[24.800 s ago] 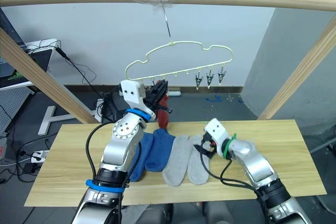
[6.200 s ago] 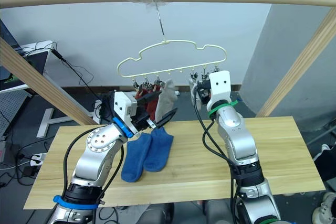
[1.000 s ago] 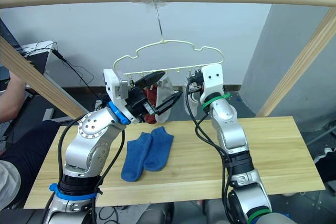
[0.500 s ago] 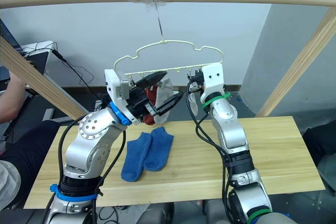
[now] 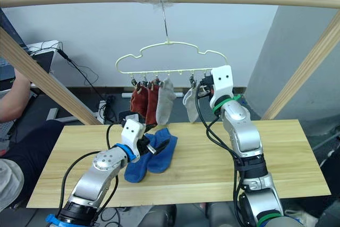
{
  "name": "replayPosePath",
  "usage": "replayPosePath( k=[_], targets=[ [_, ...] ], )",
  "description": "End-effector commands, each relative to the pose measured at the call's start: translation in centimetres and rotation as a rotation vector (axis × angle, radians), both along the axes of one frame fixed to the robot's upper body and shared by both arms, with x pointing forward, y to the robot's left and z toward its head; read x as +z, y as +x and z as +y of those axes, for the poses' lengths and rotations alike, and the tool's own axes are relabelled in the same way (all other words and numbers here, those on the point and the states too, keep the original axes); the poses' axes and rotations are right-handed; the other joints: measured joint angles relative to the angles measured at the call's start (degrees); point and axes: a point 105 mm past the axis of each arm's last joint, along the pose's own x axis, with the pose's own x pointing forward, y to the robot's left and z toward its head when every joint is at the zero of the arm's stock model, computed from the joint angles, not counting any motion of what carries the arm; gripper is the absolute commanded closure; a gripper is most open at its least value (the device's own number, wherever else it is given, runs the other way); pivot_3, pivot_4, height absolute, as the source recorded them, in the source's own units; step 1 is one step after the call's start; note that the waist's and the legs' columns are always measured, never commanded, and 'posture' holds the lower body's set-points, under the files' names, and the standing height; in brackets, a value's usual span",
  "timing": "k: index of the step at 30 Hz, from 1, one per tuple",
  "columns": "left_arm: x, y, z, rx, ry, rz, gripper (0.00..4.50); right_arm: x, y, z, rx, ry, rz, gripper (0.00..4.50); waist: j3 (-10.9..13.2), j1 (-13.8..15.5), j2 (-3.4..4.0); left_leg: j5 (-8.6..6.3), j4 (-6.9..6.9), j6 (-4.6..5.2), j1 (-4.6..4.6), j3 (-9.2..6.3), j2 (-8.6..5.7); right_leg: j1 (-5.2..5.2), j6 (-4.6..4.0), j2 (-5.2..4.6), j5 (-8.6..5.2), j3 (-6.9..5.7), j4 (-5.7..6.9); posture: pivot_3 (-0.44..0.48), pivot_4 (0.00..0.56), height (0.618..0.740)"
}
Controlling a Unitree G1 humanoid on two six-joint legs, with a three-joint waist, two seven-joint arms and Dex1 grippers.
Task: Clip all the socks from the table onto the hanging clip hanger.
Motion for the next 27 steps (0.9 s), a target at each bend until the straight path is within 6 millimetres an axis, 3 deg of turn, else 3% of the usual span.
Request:
replayPosePath(
  k=[1, 7, 10, 15, 23, 27],
  targets=[
    [-2.0, 0.4, -1.1, 0.011, -0.008, 0.05, 0.02, 0.8, -0.4, -0.1, 0.004, 0.01, -0.022, 4.49, 0.0, 0.1, 0.0, 0.0, 0.01, 0.0, -0.01, -0.01, 0.0, -0.01, 0.0, 0.0, 0.0, -0.01, 0.0, -0.032, 0.227, 0.74],
    [-4.6, 0.2, -1.5, 0.014, 0.005, 0.137, 0.02, 0.8, -0.5, -0.1, 0.001, 0.008, -0.019, 4.49, 0.0, 0.1, 0.0, 0.02, 0.0, -0.01, -0.01, -0.01, 0.01, -0.01, 0.0, 0.0, 0.02, -0.03, 0.01, -0.042, 0.223, 0.74],
    [-5.1, 0.0, -1.6, 0.002, 0.0, 0.168, 0.59, 0.8, -0.5, -0.3, -0.003, 0.009, -0.015, 4.49, 0.0, 0.1, -0.01, 0.02, 0.0, -0.01, -0.01, 0.0, 0.01, -0.01, 0.0, 0.0, 0.02, -0.01, 0.0, -0.042, 0.223, 0.74],
    [-6.0, -1.0, -1.5, -0.024, -0.017, 0.24, 2.0, 0.6, -0.6, -0.4, -0.011, 0.015, -0.003, 4.49, -0.1, 0.0, 0.0, 0.02, 0.01, -0.01, 0.0, -0.01, 0.01, -0.01, 0.0, -0.01, 0.02, -0.02, 0.01, -0.051, 0.217, 0.74],
    [-5.2, -0.9, -1.6, -0.044, -0.04, 0.204, 4.3, 0.5, -0.6, -0.5, -0.011, 0.015, 0.003, 4.49, -0.1, -0.2, 0.01, 0.04, 0.01, -0.01, 0.01, -0.01, 0.01, 0.0, -0.01, -0.01, 0.05, -0.01, 0.01, -0.051, 0.217, 0.74],
    [-2.9, -0.5, -3.3, -0.085, -0.134, 0.091, 4.47, 0.6, -0.4, -1.0, -0.002, 0.092, 0.078, 4.49, -0.1, -0.1, 0.01, 0.04, 0.01, -0.01, 0.01, -0.01, 0.01, 0.0, -0.01, -0.01, 0.05, -0.01, 0.0, -0.051, 0.203, 0.74]
  ],
)
